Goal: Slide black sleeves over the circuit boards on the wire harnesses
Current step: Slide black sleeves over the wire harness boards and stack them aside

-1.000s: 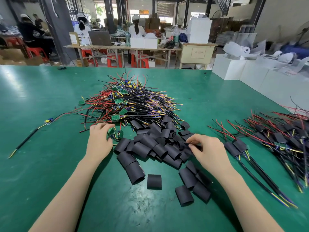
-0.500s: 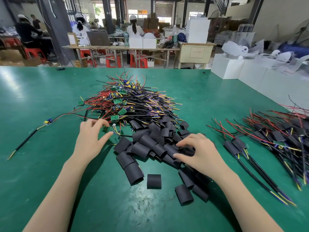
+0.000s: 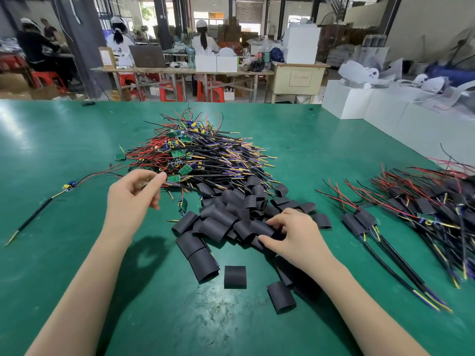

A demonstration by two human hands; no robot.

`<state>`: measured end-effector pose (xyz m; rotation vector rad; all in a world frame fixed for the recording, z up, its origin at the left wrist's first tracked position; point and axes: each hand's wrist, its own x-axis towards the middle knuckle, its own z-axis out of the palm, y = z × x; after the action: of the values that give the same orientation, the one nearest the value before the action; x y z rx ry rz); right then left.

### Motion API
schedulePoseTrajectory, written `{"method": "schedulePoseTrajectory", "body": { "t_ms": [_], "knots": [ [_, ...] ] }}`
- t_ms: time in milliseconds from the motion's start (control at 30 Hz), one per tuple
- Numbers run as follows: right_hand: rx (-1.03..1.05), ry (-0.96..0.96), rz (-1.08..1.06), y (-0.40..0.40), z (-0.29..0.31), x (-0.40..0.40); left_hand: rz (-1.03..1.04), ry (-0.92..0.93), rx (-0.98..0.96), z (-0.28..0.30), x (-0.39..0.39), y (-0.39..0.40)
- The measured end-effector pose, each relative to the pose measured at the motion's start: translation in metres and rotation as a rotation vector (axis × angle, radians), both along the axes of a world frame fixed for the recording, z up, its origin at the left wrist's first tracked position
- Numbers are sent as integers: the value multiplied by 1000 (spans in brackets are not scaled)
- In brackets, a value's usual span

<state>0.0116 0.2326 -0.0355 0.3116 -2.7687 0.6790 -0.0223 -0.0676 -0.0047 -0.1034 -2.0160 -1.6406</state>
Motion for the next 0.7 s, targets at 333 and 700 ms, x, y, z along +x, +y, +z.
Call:
{"method": "schedulePoseTrajectory", "body": {
  "t_ms": [333, 700],
  "knots": [
    [-125, 48, 131, 13, 11, 0, -318, 25, 518, 18, 11, 11],
    [-296, 263, 196, 12, 23, 7, -399, -64, 615, 12, 11, 31]
  ]
}}
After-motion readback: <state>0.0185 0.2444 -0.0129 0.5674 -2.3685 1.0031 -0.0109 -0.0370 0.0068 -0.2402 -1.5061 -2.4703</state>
